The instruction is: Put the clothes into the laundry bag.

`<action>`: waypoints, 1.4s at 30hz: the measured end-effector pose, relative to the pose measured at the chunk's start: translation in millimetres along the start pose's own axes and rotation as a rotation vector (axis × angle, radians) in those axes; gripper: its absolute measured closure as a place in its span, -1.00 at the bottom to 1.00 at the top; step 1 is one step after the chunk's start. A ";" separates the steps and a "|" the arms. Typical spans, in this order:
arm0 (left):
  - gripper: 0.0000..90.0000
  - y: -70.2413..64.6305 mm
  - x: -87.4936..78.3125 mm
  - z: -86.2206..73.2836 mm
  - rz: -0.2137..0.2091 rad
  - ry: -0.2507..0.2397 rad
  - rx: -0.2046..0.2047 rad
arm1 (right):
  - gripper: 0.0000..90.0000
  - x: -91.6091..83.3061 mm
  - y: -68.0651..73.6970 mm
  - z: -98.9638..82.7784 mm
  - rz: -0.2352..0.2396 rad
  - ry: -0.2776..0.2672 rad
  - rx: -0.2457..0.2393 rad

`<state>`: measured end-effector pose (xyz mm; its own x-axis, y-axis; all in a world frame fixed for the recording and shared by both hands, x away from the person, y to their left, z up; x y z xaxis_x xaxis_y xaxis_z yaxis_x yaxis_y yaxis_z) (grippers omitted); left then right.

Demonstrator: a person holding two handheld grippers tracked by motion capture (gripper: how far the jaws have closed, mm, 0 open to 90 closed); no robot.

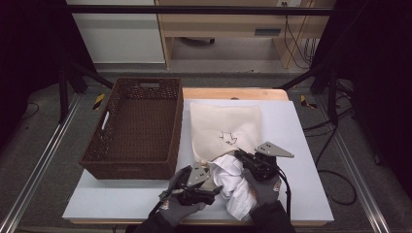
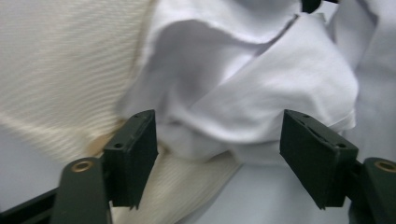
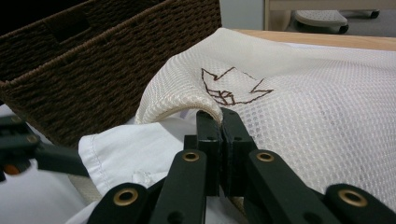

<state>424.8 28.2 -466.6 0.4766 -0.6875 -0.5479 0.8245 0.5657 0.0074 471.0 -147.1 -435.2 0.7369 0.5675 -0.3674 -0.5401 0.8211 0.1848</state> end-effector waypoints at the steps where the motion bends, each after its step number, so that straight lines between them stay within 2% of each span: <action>1: -0.51 -2.2 5.8 0.1 -0.010 0.002 -0.010 | 0.96 0.3 -0.1 -0.2 0.001 -0.002 0.003; 4: -0.52 -4.2 26.8 -1.1 -0.007 0.013 -0.038 | 0.96 1.6 -0.1 -0.6 0.002 -0.005 0.005; 5: -0.49 -4.2 34.0 -2.2 0.002 0.028 -0.035 | 0.96 2.0 -0.1 -0.6 0.000 -0.005 0.007; 6: -0.41 -3.6 39.1 -3.0 0.031 0.042 -0.013 | 0.96 2.0 -0.3 -1.0 -0.001 0.001 0.004; 7: -0.23 -3.1 42.0 -2.9 0.066 0.047 0.012 | 0.97 2.2 -0.1 -1.3 0.000 0.003 0.005; 9: 0.02 -1.9 43.2 0.5 0.081 0.065 0.024 | 0.97 2.5 -0.3 -1.4 -0.002 0.005 0.005; 11: 0.42 -0.9 39.0 6.5 0.075 0.069 0.036 | 0.97 2.5 -0.7 -1.4 -0.004 0.004 0.005; 13: 0.65 -0.9 33.4 13.6 0.050 0.056 0.057 | 0.97 2.1 -0.3 -0.7 -0.002 -0.002 0.009; 15: 0.74 -0.1 28.3 21.2 0.042 0.035 0.077 | 0.97 0.7 -0.8 0.1 -0.004 -0.005 0.008; 18: 0.75 4.2 28.7 30.2 0.037 0.024 0.082 | 0.97 -2.1 -1.0 2.7 0.010 -0.027 0.023; 19: 0.75 5.8 31.1 31.8 0.043 0.026 0.082 | 0.97 -3.2 -1.1 3.8 0.009 -0.034 0.022; 21: 0.75 11.8 40.4 31.1 0.085 0.051 0.091 | 0.97 -5.8 -1.1 5.4 0.010 -0.044 0.019; 24: 0.71 29.5 61.3 20.5 0.161 0.095 0.071 | 0.97 -9.7 1.3 8.0 0.020 -0.059 0.018; 26: 0.68 37.1 66.5 19.2 0.157 0.057 0.024 | 0.97 -12.8 3.8 10.6 0.023 -0.067 0.009; 28: 0.64 38.5 67.0 19.8 0.159 0.048 0.024 | 0.97 -13.3 3.6 11.5 0.017 -0.069 0.009; 30: 0.50 37.8 62.7 19.3 0.146 0.033 0.018 | 0.97 -11.6 0.9 9.1 0.019 -0.056 0.023; 33: 0.10 34.6 49.7 18.3 0.084 -0.004 -0.040 | 0.97 -8.6 -2.5 6.0 0.016 -0.042 0.036; 34: 0.01 32.2 44.3 18.0 0.068 -0.010 -0.044 | 0.97 -7.9 -2.6 5.7 0.014 -0.040 0.032; 36: -0.20 25.0 32.3 17.9 0.044 -0.024 -0.039 | 0.97 -7.2 -2.0 5.4 0.011 -0.039 0.028; 39: -0.39 12.8 15.6 19.7 -0.001 -0.045 -0.035 | 0.97 -7.4 -2.2 5.6 0.008 -0.039 0.028; 42: -0.56 0.3 7.0 20.6 -0.026 -0.047 -0.017 | 0.97 -7.8 -2.5 5.8 0.007 -0.040 0.029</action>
<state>434.7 14.2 -453.3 0.4692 -0.7222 -0.5082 0.8317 0.5549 -0.0207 469.0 -153.2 -427.5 0.7492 0.5745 -0.3296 -0.5336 0.8183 0.2135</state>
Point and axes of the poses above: each handheld gripper's, and its own axes: x roughly forward along the jaws, z roughly out of its top, y roughly to its left, the point moved 4 cm from there along x, roughly forward along the jaws, and after that the axes turned 1 degree about -y, right-handed, at the moved point
